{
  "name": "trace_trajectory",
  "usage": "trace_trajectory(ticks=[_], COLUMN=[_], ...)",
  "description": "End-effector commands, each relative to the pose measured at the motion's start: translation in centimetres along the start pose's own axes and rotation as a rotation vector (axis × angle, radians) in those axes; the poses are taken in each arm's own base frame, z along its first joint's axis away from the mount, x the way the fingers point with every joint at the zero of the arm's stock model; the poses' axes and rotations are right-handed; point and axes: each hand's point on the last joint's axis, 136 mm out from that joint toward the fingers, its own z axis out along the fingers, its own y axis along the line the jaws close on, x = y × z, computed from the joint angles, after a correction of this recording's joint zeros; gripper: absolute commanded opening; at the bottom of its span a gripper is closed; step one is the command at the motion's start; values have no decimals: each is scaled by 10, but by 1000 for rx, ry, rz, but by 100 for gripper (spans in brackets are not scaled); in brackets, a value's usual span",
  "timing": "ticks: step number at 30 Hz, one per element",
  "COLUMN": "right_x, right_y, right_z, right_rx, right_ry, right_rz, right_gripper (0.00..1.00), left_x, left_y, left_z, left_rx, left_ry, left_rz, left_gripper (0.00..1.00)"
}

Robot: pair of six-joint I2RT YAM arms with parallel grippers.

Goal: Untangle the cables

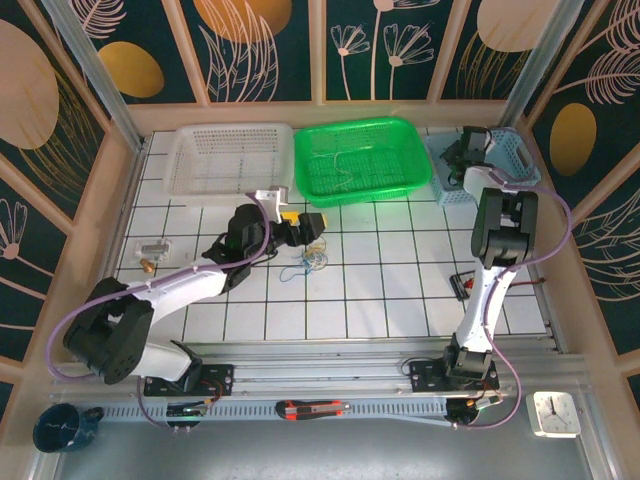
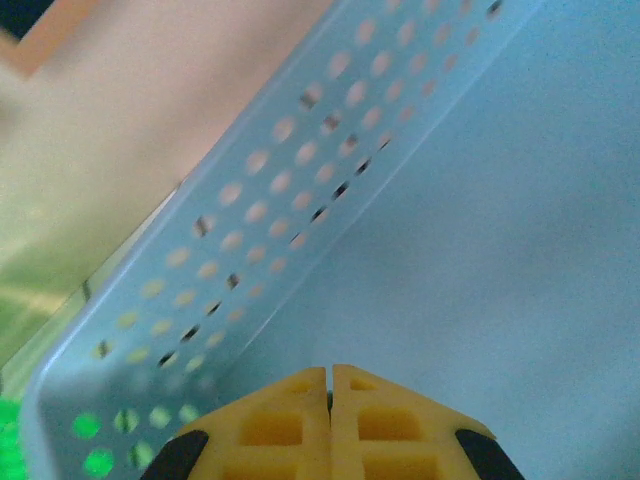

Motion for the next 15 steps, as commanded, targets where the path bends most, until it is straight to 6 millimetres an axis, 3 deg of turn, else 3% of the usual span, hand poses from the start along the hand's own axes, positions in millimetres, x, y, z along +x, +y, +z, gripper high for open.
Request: trace_trajectory(ticks=[1, 10, 15], right_x=[22, 78, 82], right_y=[30, 74, 97], right_z=[-7, -22, -35], right_rx=[-114, -281, -339], right_ry=[67, 205, 214], right_rz=[3, 62, 71], right_gripper=[0, 0, 0], left_x=[-21, -21, -19], left_y=[-12, -11, -8], left_z=[-6, -11, -11], left_rx=[7, 5, 1], left_ry=[-68, -85, -85], left_rz=[-9, -27, -34], left_gripper=[99, 99, 99])
